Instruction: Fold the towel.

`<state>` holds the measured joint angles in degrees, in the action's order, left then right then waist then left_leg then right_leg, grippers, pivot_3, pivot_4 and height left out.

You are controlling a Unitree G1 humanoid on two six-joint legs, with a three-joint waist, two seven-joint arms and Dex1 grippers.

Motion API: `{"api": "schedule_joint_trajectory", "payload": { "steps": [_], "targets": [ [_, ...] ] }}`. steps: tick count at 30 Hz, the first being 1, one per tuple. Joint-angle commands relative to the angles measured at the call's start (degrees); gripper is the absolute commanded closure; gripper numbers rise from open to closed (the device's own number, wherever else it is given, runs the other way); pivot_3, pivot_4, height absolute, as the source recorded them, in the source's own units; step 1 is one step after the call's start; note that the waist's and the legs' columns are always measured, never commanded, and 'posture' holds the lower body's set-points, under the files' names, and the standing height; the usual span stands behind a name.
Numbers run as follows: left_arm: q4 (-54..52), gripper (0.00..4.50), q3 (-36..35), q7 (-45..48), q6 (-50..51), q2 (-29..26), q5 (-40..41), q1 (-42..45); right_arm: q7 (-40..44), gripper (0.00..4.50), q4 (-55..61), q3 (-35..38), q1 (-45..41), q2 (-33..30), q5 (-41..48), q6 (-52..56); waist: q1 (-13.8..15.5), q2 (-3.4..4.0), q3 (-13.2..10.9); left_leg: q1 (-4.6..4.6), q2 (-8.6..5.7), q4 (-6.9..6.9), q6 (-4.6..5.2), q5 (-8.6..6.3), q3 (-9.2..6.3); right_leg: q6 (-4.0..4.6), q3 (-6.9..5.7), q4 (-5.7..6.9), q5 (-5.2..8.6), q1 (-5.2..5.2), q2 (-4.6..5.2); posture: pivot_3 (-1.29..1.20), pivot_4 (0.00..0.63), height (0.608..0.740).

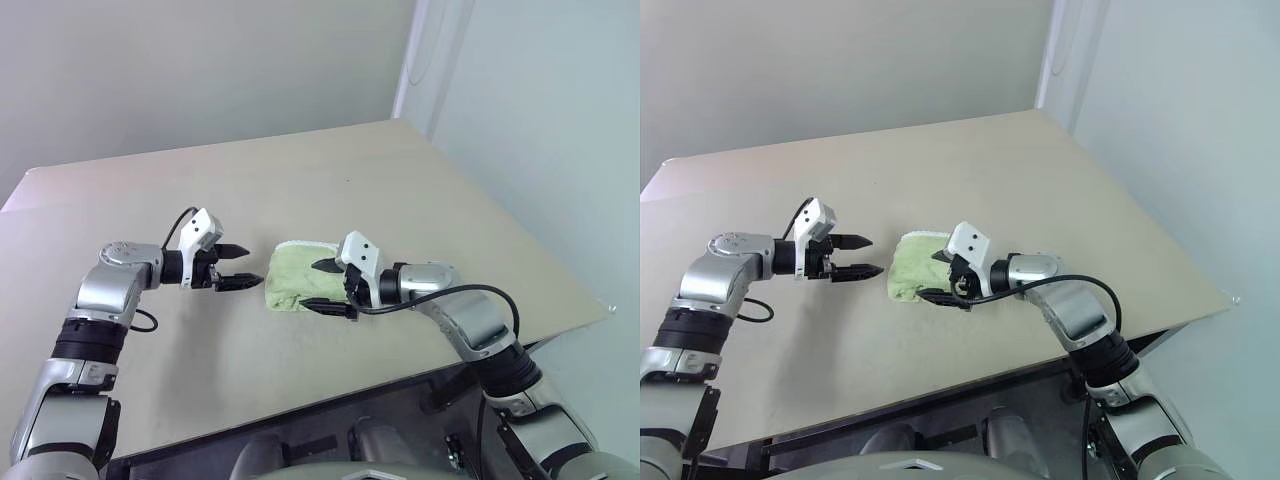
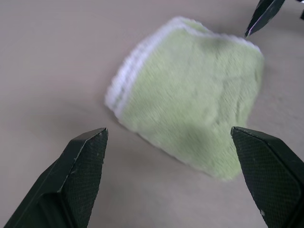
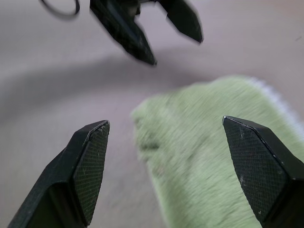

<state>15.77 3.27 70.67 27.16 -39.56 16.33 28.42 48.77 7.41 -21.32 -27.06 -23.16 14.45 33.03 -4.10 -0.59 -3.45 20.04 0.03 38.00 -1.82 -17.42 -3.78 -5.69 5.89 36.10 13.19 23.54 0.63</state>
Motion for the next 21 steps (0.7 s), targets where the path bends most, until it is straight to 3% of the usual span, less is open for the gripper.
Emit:
{"api": "schedule_joint_trajectory", "payload": {
  "steps": [1, 7, 19, 21],
  "targets": [
    [-4.53, 0.12, -2.11, -0.71, 0.18, -1.48, 1.36, -1.34, 0.04, 0.49, -1.97, -1.41, -1.79, 0.86, -2.59, -3.00, 0.00, 0.00, 0.00, 0.00, 0.00, 0.01, 0.00, 0.00, 0.00, 0.00, 0.00, 0.00, 0.00, 0.00, 0.00, 0.00, 0.000, 0.740],
    [-6.40, 0.12, -2.14, -3.39, -0.20, -1.63, 0.88, -3.53, -0.14, 0.49, -9.03, -6.70, -1.26, 0.46, -10.80, -9.81, 0.08, 0.00, 0.00, 0.01, 0.00, 0.01, 0.00, 0.00, 0.01, 0.00, 0.00, -0.01, 0.00, 0.00, 0.01, 0.00, 0.000, 0.740],
    [-3.98, 0.12, -1.20, -4.98, -2.62, -1.61, -0.52, -2.14, -3.78, 0.49, -17.89, -8.54, -3.43, 1.93, -21.03, -15.53, 0.01, 0.00, 0.00, -0.10, 0.00, 0.02, -0.01, 0.00, 0.01, 0.02, 0.01, 0.02, -0.01, -0.08, 0.00, 0.00, 0.000, 0.740],
    [-3.66, 0.08, -1.10, -4.91, -2.78, -1.55, -0.61, -1.83, -4.14, 0.89, -18.33, -9.05, -3.47, 1.63, -22.62, -17.78, -0.01, 0.00, 0.00, -0.17, 0.00, 0.02, -0.01, 0.00, 0.01, 0.02, 0.01, 0.01, 0.00, -0.15, 0.00, 0.00, 0.000, 0.740]
  ]
}}
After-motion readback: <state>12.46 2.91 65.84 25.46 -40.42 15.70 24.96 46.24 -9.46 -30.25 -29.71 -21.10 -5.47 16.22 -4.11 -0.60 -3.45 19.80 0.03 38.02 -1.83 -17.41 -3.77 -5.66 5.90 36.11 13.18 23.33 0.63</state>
